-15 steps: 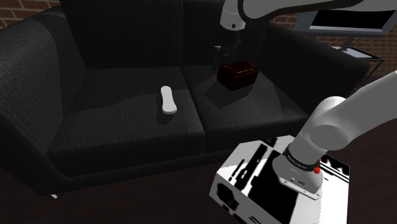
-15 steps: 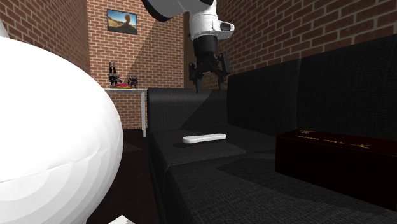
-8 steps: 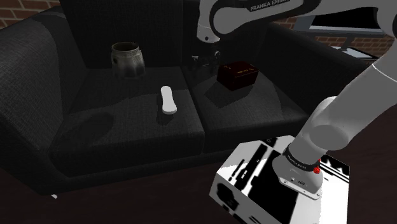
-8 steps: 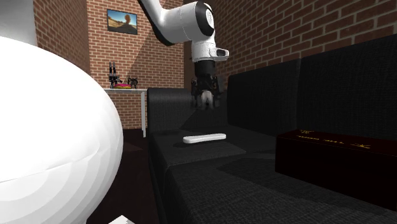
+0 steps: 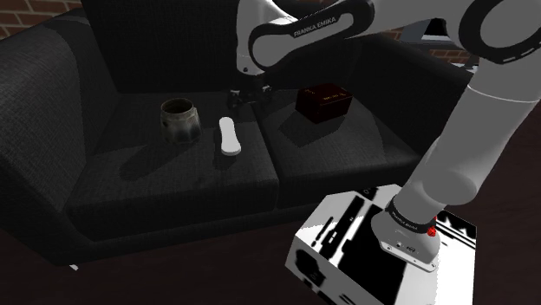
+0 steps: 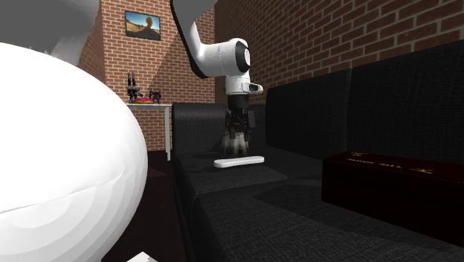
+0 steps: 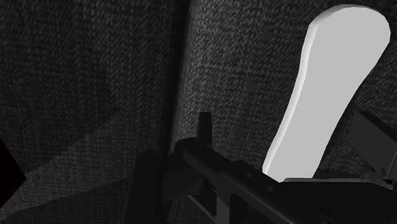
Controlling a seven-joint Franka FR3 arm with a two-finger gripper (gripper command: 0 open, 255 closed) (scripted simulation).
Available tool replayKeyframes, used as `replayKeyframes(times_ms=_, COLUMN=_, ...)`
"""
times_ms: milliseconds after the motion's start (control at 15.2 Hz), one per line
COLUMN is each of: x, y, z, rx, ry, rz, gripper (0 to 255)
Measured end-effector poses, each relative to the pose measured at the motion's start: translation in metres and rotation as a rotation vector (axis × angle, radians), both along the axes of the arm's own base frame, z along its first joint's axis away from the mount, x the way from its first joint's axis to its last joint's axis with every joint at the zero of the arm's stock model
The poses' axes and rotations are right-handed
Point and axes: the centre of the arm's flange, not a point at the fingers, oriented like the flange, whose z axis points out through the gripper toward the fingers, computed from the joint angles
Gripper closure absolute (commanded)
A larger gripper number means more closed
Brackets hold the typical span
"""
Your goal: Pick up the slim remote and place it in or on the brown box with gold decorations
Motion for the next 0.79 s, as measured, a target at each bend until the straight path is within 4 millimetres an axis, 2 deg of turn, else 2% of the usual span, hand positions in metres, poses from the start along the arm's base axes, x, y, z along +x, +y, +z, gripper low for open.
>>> replayKeyframes(times_ms=462, x=0.068, y=0.028, z=-0.047, rx=0.025, ry=0.019, rz=-0.102, gripper=0)
replayKeyframes(times_ms=792, x=0.075, y=0.032, z=-0.075, rx=0.027, ry=0.02, rz=-0.112, gripper=0)
